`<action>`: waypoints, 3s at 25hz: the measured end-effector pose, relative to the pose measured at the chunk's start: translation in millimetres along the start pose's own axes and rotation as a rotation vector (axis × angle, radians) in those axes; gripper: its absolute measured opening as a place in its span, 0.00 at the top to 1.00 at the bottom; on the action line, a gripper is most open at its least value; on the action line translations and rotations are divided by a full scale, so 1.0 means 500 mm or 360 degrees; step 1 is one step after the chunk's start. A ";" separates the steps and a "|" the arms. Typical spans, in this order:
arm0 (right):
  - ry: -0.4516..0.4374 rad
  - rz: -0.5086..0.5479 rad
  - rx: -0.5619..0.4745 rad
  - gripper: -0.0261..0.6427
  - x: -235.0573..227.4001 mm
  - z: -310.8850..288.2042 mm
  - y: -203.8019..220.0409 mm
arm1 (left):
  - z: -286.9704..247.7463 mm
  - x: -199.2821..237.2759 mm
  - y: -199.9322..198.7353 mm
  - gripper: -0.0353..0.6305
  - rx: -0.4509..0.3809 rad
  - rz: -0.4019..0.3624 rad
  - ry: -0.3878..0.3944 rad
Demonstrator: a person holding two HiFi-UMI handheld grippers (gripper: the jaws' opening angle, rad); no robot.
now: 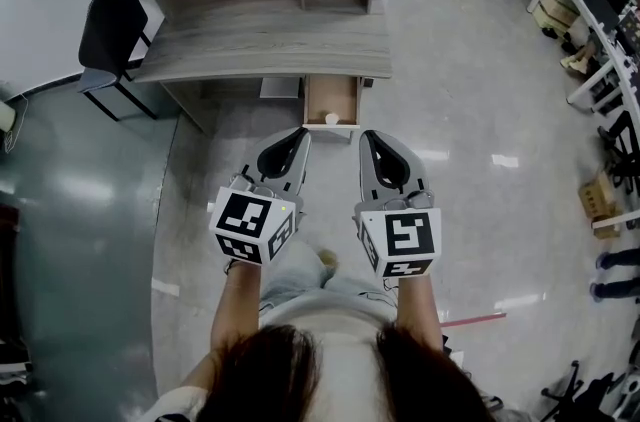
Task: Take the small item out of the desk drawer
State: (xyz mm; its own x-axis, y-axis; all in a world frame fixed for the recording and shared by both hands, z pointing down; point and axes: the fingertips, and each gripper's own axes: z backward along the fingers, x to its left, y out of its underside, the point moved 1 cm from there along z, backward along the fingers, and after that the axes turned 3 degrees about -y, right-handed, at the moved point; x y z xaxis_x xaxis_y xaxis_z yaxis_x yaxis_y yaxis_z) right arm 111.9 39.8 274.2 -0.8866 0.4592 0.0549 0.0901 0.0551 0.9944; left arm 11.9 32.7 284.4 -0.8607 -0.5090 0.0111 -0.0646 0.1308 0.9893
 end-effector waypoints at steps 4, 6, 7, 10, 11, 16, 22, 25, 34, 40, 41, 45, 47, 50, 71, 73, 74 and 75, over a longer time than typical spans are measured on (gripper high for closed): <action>-0.0014 0.0004 -0.0002 0.92 -0.005 -0.014 0.004 | -0.009 0.009 0.002 0.92 0.0000 0.0005 -0.0025; -0.0023 -0.0012 0.0001 0.92 -0.005 -0.022 0.009 | -0.013 0.015 0.006 0.92 0.0005 0.0006 -0.0031; -0.0027 -0.0020 0.0002 0.92 -0.005 -0.027 0.011 | -0.015 0.019 0.008 0.92 0.0008 0.0006 -0.0034; -0.0036 -0.0037 0.0007 0.92 -0.008 -0.047 0.015 | -0.026 0.034 0.011 0.92 0.0015 0.0008 -0.0045; -0.0037 -0.0039 0.0011 0.92 -0.009 -0.054 0.016 | -0.031 0.040 0.011 0.92 0.0017 0.0010 -0.0046; -0.0031 -0.0029 0.0040 0.92 -0.014 -0.104 0.023 | -0.065 0.083 0.012 0.92 0.0020 0.0028 -0.0042; 0.0007 -0.0035 0.0085 0.92 -0.036 -0.165 0.035 | -0.120 0.130 0.015 0.92 0.0039 0.0049 -0.0022; 0.0012 -0.0035 0.0111 0.92 -0.045 -0.198 0.045 | -0.147 0.155 0.023 0.92 0.0061 0.0069 -0.0023; 0.0010 -0.0031 0.0190 0.92 -0.065 -0.295 0.077 | -0.218 0.231 0.042 0.92 0.0098 0.0125 -0.0039; -0.0001 -0.0047 0.0252 0.92 -0.076 -0.353 0.111 | -0.264 0.272 0.068 0.92 0.0140 0.0165 -0.0033; 0.0001 -0.0045 0.0261 0.92 -0.078 -0.362 0.117 | -0.272 0.277 0.073 0.92 0.0148 0.0172 -0.0028; 0.0004 -0.0041 0.0301 0.92 -0.086 -0.395 0.137 | -0.302 0.297 0.088 0.92 0.0174 0.0192 -0.0003; 0.0006 -0.0051 0.0326 0.92 -0.092 -0.409 0.148 | -0.319 0.305 0.092 0.92 0.0185 0.0199 0.0014; 0.0021 -0.0056 0.0366 0.92 -0.104 -0.432 0.168 | -0.348 0.316 0.097 0.92 0.0197 0.0210 0.0045; 0.0054 -0.0033 0.0664 0.92 -0.141 -0.563 0.336 | -0.485 0.393 0.156 0.92 0.0296 0.0251 0.0186; 0.0053 -0.0036 0.0694 0.92 -0.142 -0.572 0.355 | -0.493 0.398 0.162 0.92 0.0306 0.0253 0.0195; 0.0056 -0.0039 0.0708 0.92 -0.144 -0.577 0.364 | -0.497 0.401 0.165 0.92 0.0310 0.0255 0.0200; 0.0060 -0.0045 0.0722 0.92 -0.146 -0.581 0.373 | -0.501 0.403 0.169 0.92 0.0314 0.0256 0.0204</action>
State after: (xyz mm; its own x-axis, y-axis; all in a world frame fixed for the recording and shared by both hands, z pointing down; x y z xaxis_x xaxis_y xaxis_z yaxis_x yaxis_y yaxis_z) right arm 61.6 -241.0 482.0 -0.9068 0.4197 0.0401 0.2479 0.4536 0.8560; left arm -40.7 -272.1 406.7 -0.7978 -0.5700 0.1965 -0.0402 0.3754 0.9260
